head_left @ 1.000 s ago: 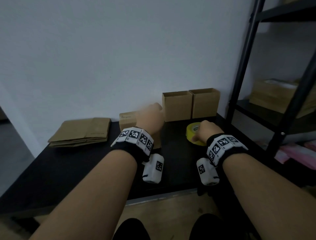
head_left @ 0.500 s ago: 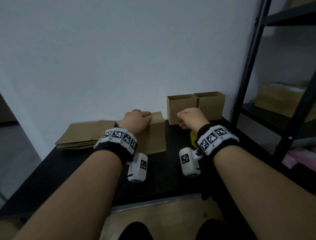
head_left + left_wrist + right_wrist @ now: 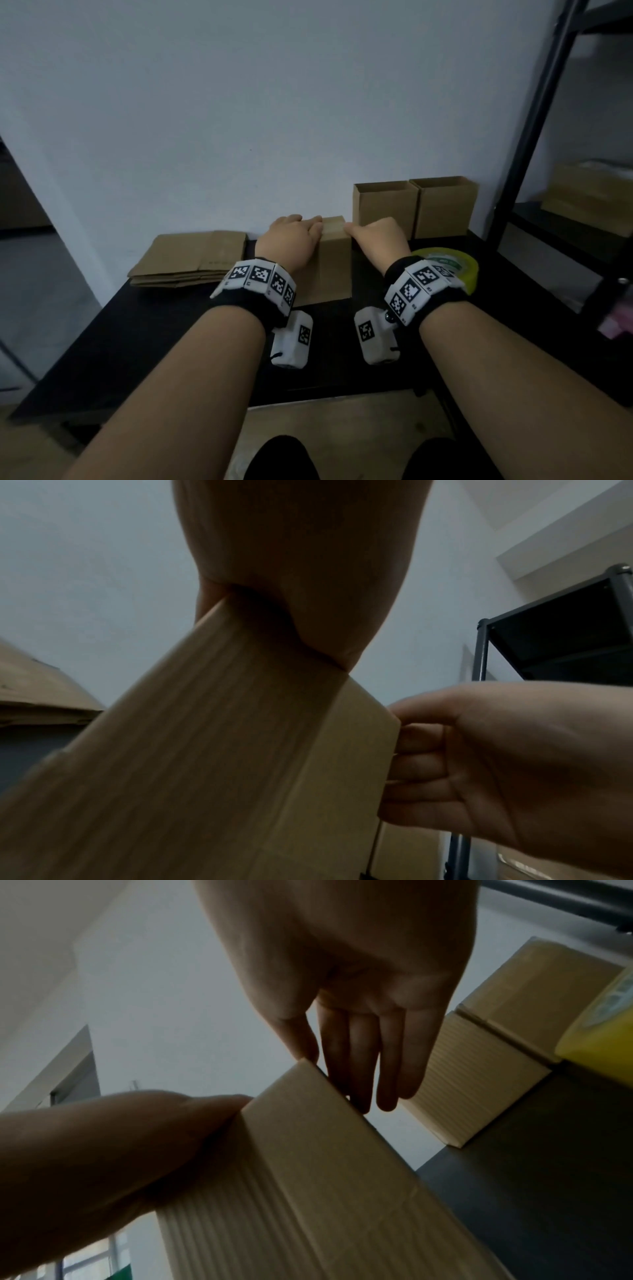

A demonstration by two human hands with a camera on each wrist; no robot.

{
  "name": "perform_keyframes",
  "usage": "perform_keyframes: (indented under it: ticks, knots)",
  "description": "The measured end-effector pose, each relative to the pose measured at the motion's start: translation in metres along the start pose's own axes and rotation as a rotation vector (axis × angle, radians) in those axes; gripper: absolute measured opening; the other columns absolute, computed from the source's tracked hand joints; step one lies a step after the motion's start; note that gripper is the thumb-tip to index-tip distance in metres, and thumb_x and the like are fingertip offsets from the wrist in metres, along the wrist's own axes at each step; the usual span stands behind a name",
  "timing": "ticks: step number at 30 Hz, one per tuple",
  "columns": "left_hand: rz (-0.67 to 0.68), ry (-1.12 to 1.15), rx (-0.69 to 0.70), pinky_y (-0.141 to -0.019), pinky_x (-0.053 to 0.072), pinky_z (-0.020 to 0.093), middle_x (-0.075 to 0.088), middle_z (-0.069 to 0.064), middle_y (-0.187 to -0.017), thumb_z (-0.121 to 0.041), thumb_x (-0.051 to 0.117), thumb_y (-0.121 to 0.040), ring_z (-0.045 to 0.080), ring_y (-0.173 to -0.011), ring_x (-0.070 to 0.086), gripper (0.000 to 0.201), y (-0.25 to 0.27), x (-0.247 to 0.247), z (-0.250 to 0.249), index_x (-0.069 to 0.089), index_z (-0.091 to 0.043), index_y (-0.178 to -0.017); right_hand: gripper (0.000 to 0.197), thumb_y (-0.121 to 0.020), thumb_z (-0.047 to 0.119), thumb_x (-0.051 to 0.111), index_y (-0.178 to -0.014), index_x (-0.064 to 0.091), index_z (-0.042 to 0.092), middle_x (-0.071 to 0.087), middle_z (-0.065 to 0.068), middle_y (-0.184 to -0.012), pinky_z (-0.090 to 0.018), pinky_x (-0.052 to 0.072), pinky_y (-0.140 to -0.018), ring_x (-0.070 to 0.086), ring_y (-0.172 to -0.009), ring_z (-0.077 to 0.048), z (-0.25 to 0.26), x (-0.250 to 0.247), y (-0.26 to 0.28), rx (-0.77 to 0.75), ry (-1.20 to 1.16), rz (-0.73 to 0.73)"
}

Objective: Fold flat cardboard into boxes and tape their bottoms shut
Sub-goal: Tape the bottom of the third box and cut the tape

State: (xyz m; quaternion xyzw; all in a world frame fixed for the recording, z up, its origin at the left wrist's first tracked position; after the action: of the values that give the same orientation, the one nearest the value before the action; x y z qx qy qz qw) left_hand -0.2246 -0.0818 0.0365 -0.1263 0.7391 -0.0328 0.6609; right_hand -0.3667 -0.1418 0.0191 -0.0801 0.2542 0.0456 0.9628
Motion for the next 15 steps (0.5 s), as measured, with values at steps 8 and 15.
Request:
perform_keyframes:
  ticks: [8, 15]
  knots:
    - [-0.135, 0.518, -0.173, -0.110, 0.026, 0.030, 0.032, 0.011, -0.152, -0.017, 0.037, -0.101, 0.025, -0.137, 0.034, 0.042, -0.012, 0.007, 0.025, 0.039, -0.008, -0.143, 0.040, -0.098, 0.037, 0.045, -0.069, 0.052, 0.011, 0.053, -0.003, -0.067, -0.027, 0.032, -0.049, 0.052, -0.062, -0.019, 0.004, 0.003, 0.000, -0.007, 0.159, 0.051]
    - [-0.167, 0.841, -0.466, -0.101, 0.044, 0.041, 0.062, 0.016, -0.117, -0.031, 0.045, -0.096, 0.035, -0.113, 0.055, 0.034, -0.002, 0.017, 0.059, 0.061, -0.005, -0.112, 0.032, -0.094, 0.013, 0.044, -0.062, 0.045, 0.012, 0.047, -0.003, -0.065, -0.027, 0.032, -0.050, 0.048, -0.061, -0.019, 0.014, 0.004, -0.002, -0.018, 0.109, 0.099]
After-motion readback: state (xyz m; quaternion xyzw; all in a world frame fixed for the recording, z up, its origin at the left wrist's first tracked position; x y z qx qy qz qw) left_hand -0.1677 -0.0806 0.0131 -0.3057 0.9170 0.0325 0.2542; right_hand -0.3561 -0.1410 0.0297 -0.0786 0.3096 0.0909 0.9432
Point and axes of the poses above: each hand's wrist, its own y-axis away from the middle knuckle, its own x-axis out of the palm, z = x × y, the point moved 3 cm from there along -y, towards the middle knuckle
